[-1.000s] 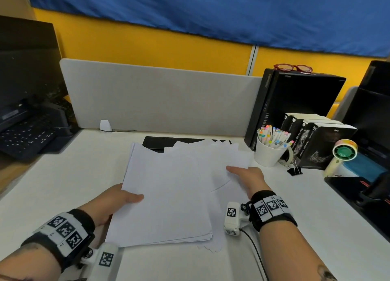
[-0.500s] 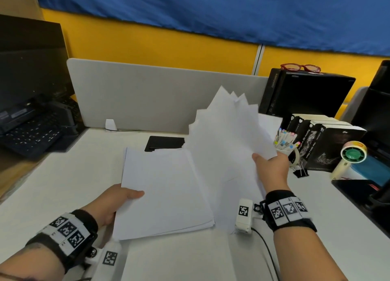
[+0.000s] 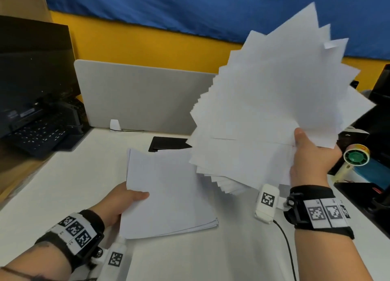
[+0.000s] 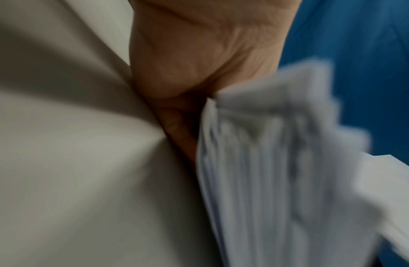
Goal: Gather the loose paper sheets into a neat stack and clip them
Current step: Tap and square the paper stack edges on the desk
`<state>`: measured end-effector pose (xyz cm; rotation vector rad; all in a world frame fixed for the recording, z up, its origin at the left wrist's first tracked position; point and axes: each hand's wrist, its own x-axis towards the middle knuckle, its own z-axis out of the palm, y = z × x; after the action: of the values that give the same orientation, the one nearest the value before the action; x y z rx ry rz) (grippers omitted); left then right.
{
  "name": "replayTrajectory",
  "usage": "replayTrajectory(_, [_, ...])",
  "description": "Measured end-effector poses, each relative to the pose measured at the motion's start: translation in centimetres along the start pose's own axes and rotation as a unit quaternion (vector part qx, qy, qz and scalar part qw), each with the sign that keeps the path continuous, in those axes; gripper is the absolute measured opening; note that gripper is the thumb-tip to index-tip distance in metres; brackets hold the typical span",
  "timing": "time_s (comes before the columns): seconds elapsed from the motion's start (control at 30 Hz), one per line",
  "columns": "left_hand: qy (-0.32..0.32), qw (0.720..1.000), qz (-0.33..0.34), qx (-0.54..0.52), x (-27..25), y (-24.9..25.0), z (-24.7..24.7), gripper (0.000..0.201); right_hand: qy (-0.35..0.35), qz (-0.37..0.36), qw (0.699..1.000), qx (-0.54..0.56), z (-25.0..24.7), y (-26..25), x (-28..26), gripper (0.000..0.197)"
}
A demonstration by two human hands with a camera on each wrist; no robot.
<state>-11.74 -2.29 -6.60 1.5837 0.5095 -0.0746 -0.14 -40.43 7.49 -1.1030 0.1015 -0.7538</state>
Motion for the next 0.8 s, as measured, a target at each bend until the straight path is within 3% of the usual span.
replayTrajectory(0.07, [-0.021,0.999,0.031,0.016,-0.1,-0.1,-0.2,0.074,-0.013,0.041,0.999,0.019,0.1,0.1,-0.1,0.033])
replayTrajectory(0.17, [0.005,0.997,0.074,-0.003,-0.3,-0.4,-0.4,0.122,-0.050,0.127,0.991,-0.017,0.3,2.2,-0.7,0.048])
replayTrajectory(0.2, [0.013,0.996,0.086,-0.014,-0.5,-0.4,-0.4,0.127,-0.064,0.164,0.984,-0.036,0.4,3.2,-1.2,0.054])
replayTrajectory(0.3, [0.006,0.996,0.091,0.004,-0.9,-0.4,-0.2,0.105,-0.118,0.259,0.955,-0.087,0.3,7.2,-3.1,0.051])
replayTrajectory(0.4, [0.027,0.998,0.046,-0.017,-1.6,0.7,0.6,0.062,-0.156,0.313,0.928,-0.129,-0.3,10.5,-4.9,0.046])
replayTrajectory(0.43, [0.039,0.998,0.021,-0.036,-1.7,1.1,0.7,0.070,-0.161,0.322,0.922,-0.146,-0.5,11.4,-5.3,0.046])
replayTrajectory(0.5, [0.004,0.997,-0.012,-0.072,-1.7,1.5,0.6,0.092,-0.169,0.332,0.911,-0.178,-0.9,12.6,-5.9,0.046])
replayTrajectory(0.6, [-0.063,0.996,0.024,-0.065,-1.7,1.6,0.5,0.073,-0.199,0.352,0.891,-0.205,-1.1,13.2,-6.6,0.043])
replayTrajectory(0.67, [-0.074,0.996,0.034,-0.029,-1.1,0.8,0.3,0.086,-0.228,0.353,0.879,-0.223,-1.1,13.4,-6.6,0.039])
replayTrajectory(0.73, [-0.059,0.998,0.026,-0.013,-0.5,0.4,0.2,0.076,-0.252,0.323,0.873,-0.265,-1.2,13.7,-6.5,0.039])
replayTrajectory(0.8, [-0.050,0.999,0.017,-0.002,-0.2,0.2,0.2,0.083,-0.261,0.244,0.869,-0.343,-1.4,13.9,-6.3,0.044])
